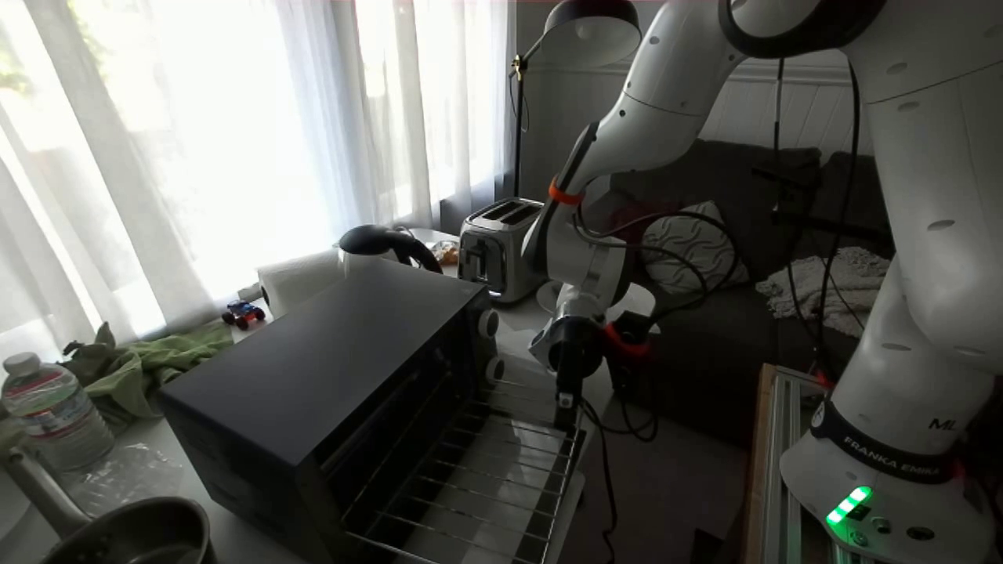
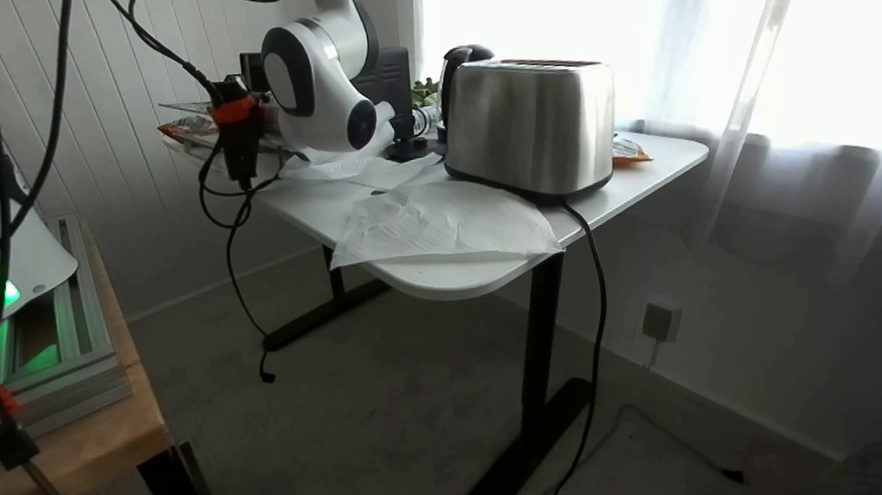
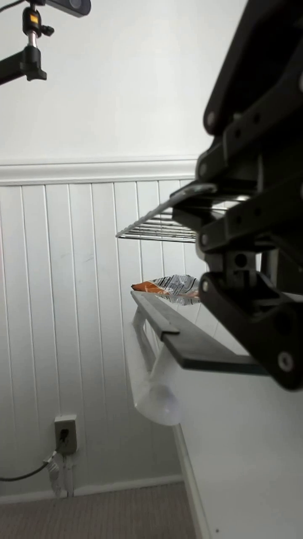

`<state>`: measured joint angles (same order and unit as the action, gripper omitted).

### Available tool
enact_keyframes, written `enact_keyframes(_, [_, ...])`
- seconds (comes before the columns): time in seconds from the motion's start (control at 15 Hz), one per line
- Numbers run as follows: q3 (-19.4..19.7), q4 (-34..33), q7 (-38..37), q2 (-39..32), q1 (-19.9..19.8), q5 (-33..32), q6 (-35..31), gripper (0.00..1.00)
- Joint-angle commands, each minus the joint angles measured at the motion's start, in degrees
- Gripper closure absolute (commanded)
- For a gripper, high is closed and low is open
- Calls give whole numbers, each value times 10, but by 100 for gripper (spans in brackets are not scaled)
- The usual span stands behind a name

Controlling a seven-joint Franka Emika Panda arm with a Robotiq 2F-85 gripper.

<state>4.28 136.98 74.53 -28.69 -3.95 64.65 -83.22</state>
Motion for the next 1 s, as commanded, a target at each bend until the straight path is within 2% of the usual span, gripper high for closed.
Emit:
enact_keyframes(0.0, [3, -16, -6, -13, -8, -5, 9, 98])
enact_keyframes(0.53, [14, -20, 0, -19, -26, -19, 24, 98])
enact_keyframes(0.93, [5, -32, -5, -42, -23, -3, 23, 98])
